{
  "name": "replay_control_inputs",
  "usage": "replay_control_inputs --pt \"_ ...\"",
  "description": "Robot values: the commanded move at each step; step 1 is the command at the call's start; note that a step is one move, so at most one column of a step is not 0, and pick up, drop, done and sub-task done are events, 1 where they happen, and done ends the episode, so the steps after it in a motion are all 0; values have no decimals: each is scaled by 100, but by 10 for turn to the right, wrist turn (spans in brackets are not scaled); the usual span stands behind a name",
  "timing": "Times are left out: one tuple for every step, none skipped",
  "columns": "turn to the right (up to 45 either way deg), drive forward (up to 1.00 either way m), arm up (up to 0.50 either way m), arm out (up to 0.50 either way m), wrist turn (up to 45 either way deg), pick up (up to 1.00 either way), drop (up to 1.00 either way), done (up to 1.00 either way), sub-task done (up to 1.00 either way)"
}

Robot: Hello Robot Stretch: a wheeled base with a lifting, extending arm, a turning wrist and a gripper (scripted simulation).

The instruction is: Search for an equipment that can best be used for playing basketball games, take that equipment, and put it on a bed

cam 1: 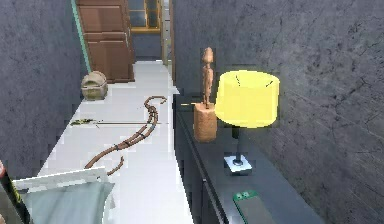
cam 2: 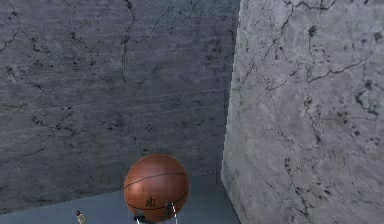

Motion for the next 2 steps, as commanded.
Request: replay_control_inputs --pt "0 0 10 0 0 0 0 0 0" --pt "-120 0 0 0 0 0 0 0 0"
